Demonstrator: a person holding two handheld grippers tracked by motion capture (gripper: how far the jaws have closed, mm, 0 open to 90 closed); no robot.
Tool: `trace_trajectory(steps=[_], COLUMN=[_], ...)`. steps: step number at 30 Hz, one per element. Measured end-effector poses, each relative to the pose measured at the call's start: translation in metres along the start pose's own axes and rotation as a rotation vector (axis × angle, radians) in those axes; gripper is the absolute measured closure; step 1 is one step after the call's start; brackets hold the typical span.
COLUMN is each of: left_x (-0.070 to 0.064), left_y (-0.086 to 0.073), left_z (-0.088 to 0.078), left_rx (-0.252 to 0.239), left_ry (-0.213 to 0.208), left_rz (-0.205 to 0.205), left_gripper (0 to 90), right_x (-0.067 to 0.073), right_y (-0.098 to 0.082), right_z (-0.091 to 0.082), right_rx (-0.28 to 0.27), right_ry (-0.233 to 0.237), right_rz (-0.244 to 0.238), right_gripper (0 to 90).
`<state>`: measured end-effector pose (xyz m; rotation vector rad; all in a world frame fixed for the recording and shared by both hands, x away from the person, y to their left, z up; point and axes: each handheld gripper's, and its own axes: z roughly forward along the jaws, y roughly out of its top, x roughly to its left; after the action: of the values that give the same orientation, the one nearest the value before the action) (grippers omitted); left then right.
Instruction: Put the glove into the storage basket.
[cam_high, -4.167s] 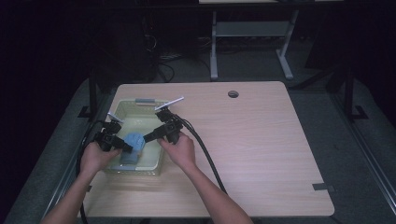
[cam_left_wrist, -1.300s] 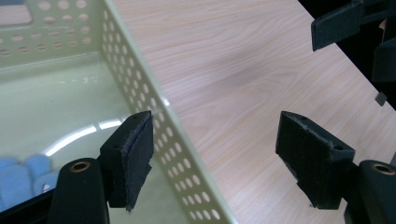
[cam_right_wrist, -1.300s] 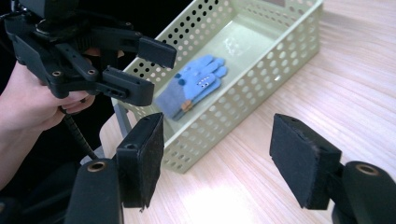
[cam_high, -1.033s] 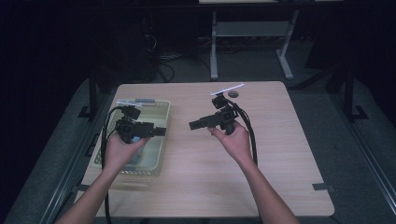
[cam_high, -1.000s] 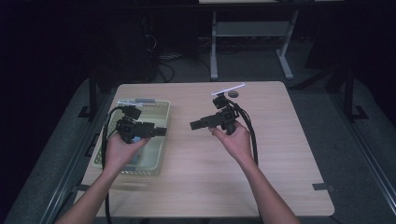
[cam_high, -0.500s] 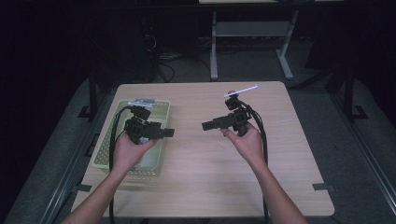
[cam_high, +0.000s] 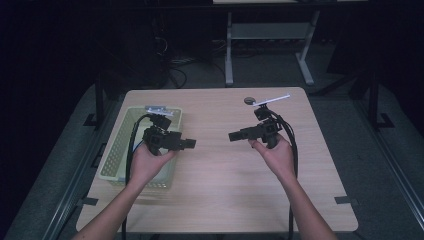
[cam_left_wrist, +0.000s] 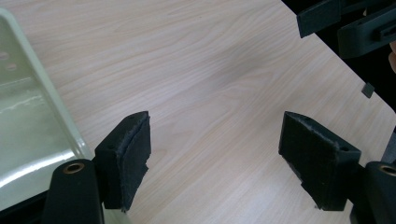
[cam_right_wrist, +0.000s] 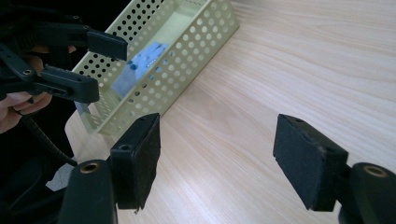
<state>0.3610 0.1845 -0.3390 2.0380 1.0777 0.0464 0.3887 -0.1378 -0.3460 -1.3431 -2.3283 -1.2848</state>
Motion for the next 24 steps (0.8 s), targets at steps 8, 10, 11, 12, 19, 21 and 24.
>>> trace_trajectory(steps=[8,10,11,12,19,21,24], left_x=[-0.008,-0.009,-0.01,-0.011,-0.017,-0.019,-0.021], left_y=[0.001,0.001,0.001,0.001,0.001,0.001,0.001], left_z=[0.005,0.006,0.007,0.008,0.016,0.016,0.017], left_rx=[-0.005,-0.006,-0.01,-0.008,-0.002,-0.001,-0.007], left_ry=[-0.012,-0.012,-0.014,-0.017,-0.035,-0.039,-0.041], left_rz=[0.007,0.012,0.008,0.01,0.016,0.019,0.025], left_gripper=[23.2,22.6,22.3,22.0,19.8,19.8,19.8], right_x=[-0.009,-0.012,-0.013,-0.015,-0.023,-0.027,-0.032], right_y=[-0.011,-0.013,-0.014,-0.015,-0.022,-0.026,-0.031], right_z=[-0.01,-0.012,-0.013,-0.014,-0.02,-0.023,-0.026], right_rx=[-0.007,-0.01,-0.011,-0.005,-0.021,-0.027,-0.021], right_ry=[-0.009,-0.015,-0.015,-0.016,-0.025,-0.027,-0.042], right_rz=[0.016,0.021,0.031,0.029,0.042,0.052,0.069], right_gripper=[31.7,31.7,31.2,30.4,30.3,30.4,30.3])
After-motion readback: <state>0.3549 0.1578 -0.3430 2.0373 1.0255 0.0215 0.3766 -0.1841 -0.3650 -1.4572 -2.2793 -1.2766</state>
